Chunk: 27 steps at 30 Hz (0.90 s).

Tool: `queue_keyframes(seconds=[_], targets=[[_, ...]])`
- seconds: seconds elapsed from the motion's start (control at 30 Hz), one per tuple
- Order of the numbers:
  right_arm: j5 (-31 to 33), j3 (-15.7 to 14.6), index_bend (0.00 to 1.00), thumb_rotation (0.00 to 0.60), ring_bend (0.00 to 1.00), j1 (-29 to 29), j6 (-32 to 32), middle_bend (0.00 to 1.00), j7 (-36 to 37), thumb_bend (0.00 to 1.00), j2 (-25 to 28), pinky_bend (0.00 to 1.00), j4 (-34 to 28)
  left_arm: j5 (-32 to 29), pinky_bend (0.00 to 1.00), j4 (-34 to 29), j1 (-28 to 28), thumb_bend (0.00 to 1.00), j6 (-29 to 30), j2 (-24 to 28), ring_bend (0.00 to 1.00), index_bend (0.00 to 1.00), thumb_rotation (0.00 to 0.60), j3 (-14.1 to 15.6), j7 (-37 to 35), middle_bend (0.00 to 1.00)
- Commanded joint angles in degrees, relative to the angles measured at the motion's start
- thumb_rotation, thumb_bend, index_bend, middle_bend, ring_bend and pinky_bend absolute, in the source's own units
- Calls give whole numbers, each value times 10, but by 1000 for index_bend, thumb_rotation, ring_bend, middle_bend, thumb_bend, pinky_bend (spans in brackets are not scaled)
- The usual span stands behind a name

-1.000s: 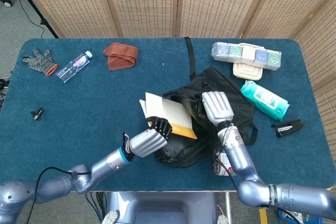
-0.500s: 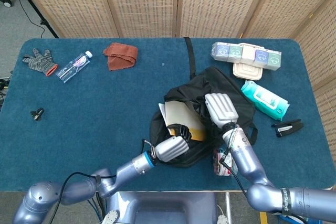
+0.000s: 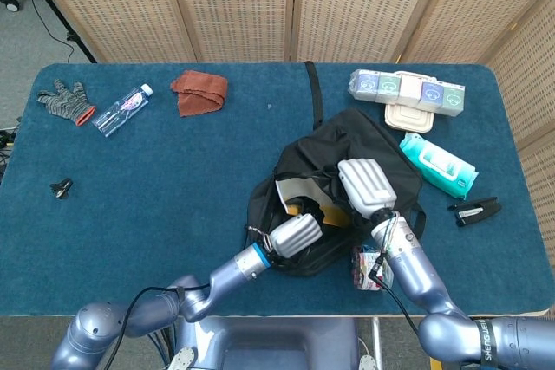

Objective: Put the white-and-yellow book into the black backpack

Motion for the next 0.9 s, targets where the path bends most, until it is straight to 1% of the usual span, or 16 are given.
queue_keyframes(seconds=[0.03, 0.13, 0.2, 0.27, 0.3, 0.37, 0.47, 0.57, 0.63, 0.77, 0.9], targets=[[-5, -4, 623, 600, 727, 0, 4, 698, 2, 1000, 6, 715, -9, -14, 685, 33, -12, 532, 2, -21, 601, 899, 600, -5, -20, 717], [-7, -7, 623, 600, 727, 2, 7, 698, 3, 1000, 11, 715, -14, -23, 685, 53, -17, 527, 7, -33, 570, 881, 600, -7, -32, 696], [-7, -8, 623, 600, 726, 2, 9, 697, 5, 1000, 13, 715, -15, -28, 677, 59, -18, 514, 11, -37, 513, 816, 600, -6, -39, 625], [-6, -9, 623, 600, 727, 3, 10, 698, 8, 1000, 14, 715, -15, -31, 639, 60, -19, 492, 16, -37, 404, 654, 600, -6, -44, 458], [-6, -9, 623, 600, 727, 4, 10, 698, 9, 1000, 15, 715, -14, -33, 622, 59, -19, 480, 19, -35, 362, 589, 600, -5, -46, 393], [-5, -8, 623, 600, 727, 6, 11, 698, 14, 1000, 15, 715, -14, -40, 586, 44, -15, 416, 28, -27, 250, 403, 600, -8, -52, 226], [-5, -9, 623, 600, 726, 8, 13, 698, 16, 1000, 15, 715, -14, -44, 585, 16, -13, 323, 34, -11, 188, 244, 600, -7, -57, 118], [-3, -9, 623, 600, 727, 12, 17, 698, 17, 1000, 13, 715, -7, -49, 585, -23, -6, 255, 40, 13, 170, 140, 600, -5, -70, 82], [-1, -9, 623, 600, 727, 14, 20, 698, 18, 1000, 12, 715, -1, -51, 585, -54, -2, 223, 38, 33, 160, 106, 600, 0, -84, 77], [6, -10, 624, 600, 727, 16, 22, 698, 22, 1000, 9, 715, 15, -48, 585, -124, 12, 158, 43, 88, 155, 100, 600, 17, -127, 73], [15, -7, 624, 600, 727, 19, 22, 697, 30, 1000, 4, 715, 35, -36, 585, -181, 29, 142, 57, 149, 155, 108, 600, 40, -186, 73]])
